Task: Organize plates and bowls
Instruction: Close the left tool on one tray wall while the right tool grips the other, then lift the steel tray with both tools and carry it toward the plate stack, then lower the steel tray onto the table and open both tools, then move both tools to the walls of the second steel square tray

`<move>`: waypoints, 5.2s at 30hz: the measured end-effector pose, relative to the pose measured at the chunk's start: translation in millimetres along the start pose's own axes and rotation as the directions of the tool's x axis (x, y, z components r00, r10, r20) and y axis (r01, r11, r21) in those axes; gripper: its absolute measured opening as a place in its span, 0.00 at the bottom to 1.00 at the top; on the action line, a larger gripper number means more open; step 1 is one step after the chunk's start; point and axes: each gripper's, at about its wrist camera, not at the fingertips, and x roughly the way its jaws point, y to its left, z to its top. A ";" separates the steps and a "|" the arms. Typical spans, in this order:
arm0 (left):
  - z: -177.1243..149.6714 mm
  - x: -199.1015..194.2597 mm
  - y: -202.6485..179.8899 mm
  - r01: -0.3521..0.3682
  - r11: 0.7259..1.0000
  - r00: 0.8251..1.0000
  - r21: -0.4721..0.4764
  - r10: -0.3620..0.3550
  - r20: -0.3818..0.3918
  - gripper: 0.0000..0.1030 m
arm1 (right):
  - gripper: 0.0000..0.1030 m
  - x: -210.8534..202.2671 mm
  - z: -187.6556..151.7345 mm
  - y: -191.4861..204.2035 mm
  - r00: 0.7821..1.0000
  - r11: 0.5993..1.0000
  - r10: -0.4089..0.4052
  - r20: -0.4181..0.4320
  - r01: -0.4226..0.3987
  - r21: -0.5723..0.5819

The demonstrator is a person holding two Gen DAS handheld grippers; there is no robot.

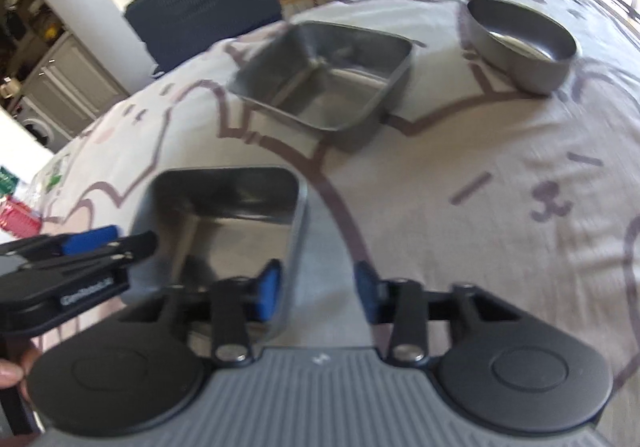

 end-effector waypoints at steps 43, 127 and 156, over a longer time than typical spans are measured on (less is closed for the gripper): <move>-52.5 -93.5 -169.1 0.372 0.927 0.928 -0.051 -0.373 -0.008 0.09 | 0.04 -164.4 -46.2 -127.5 0.977 0.985 -0.136 0.163 0.151 -0.079; -70.9 -89.2 -207.8 0.351 0.911 0.936 0.216 -0.334 -0.113 0.77 | 0.69 -161.3 -78.7 -166.4 0.981 0.970 -0.188 -0.044 0.178 -0.166; -7.8 -100.1 -82.2 0.174 0.984 0.969 0.030 -0.176 0.173 1.00 | 1.00 -186.5 -47.8 -131.2 0.950 0.990 -0.135 0.283 0.137 0.012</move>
